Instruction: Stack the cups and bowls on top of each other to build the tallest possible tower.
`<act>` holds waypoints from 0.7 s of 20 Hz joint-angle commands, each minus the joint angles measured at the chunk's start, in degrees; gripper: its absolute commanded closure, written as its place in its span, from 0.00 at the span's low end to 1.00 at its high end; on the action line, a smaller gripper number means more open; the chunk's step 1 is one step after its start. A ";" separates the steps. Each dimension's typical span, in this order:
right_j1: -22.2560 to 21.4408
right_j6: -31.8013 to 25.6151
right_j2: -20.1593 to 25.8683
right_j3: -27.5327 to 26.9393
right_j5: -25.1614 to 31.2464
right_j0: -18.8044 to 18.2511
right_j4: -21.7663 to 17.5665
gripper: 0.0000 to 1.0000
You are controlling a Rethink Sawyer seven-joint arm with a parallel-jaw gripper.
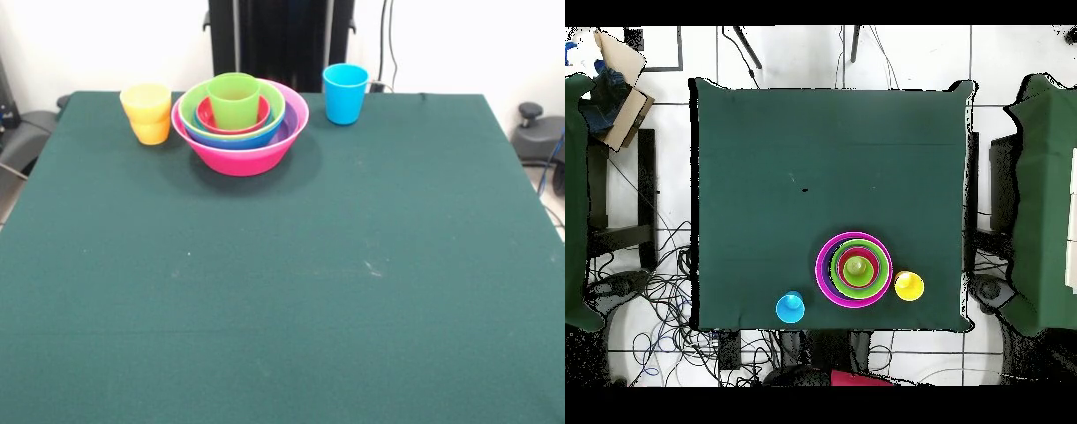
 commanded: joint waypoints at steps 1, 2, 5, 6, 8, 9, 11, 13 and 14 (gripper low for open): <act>-11.48 -24.77 1.36 10.02 -14.71 -8.74 12.49 0.00; -11.59 -24.99 1.82 10.28 -15.09 -8.98 12.68 0.00; -10.66 -24.97 4.10 10.80 -17.08 -10.04 12.84 0.00; -9.61 -24.66 5.20 10.97 -18.02 -10.67 12.91 0.00; -7.63 -24.05 7.03 11.89 -21.22 -12.02 13.02 0.00; -6.87 -23.61 7.80 12.36 -22.61 -12.60 13.01 0.00; -5.83 -23.56 9.00 13.55 -26.14 -14.26 12.84 0.00; -3.24 -23.35 10.82 15.21 -32.22 -16.41 12.46 0.00; -0.54 -22.74 12.16 16.41 -37.67 -18.15 11.63 0.00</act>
